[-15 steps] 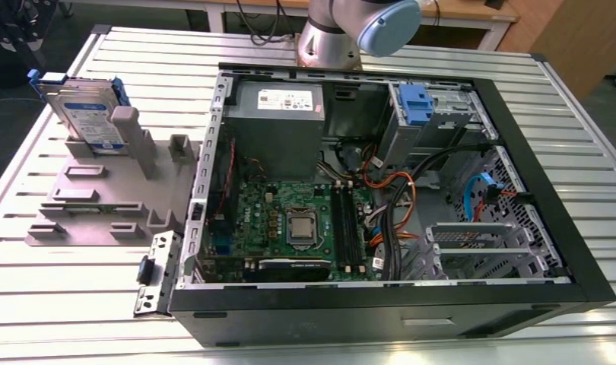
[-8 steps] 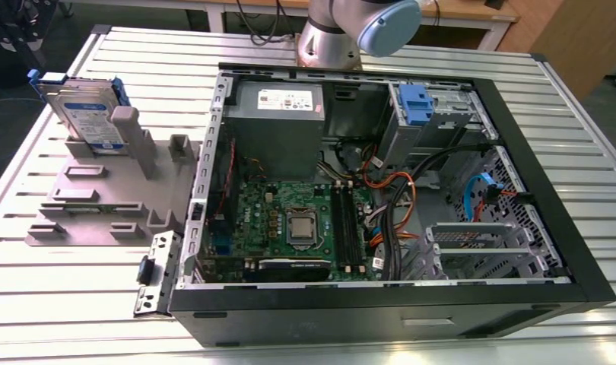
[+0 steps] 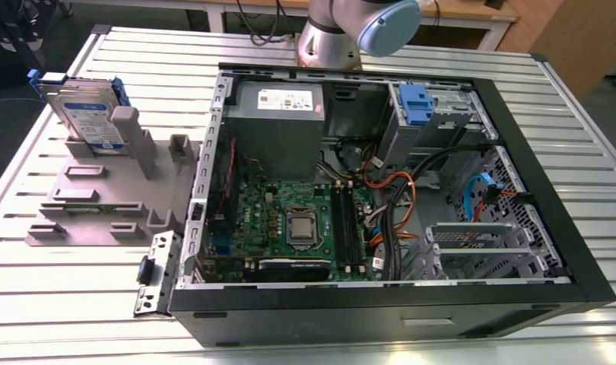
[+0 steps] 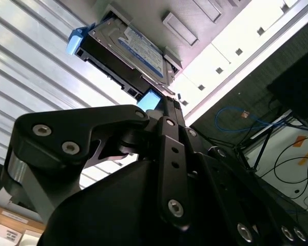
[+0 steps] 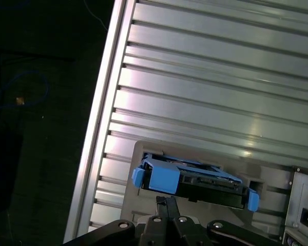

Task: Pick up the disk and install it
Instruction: 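Pick up the disk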

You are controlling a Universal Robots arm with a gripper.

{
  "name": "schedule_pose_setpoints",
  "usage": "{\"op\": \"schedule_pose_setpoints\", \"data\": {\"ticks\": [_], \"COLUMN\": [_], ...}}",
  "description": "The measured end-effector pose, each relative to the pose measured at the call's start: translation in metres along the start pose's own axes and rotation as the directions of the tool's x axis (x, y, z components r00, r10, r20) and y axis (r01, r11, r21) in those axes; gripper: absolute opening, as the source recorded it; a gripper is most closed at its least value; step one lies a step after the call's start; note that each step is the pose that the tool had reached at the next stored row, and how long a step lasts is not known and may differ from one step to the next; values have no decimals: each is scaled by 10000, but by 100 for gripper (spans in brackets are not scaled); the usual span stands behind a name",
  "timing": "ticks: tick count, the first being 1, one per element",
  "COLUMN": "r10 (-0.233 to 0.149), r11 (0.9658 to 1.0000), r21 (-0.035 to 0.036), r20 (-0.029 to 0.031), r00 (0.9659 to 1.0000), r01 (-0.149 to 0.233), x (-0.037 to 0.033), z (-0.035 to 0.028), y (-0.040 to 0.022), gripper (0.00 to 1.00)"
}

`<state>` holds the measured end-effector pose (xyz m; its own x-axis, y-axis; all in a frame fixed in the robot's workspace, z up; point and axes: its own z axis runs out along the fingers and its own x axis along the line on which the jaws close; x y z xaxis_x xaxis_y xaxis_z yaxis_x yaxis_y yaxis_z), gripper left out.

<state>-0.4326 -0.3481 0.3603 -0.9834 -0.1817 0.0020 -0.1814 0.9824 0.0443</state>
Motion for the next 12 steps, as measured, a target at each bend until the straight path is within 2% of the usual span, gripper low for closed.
{"op": "schedule_pose_setpoints", "data": {"ticks": [12], "r10": [-144], "r11": [9999], "r21": [0], "r20": [-7], "r00": [9999], "r01": [144], "x": [0], "z": [0], "y": [0], "gripper": [11]}}
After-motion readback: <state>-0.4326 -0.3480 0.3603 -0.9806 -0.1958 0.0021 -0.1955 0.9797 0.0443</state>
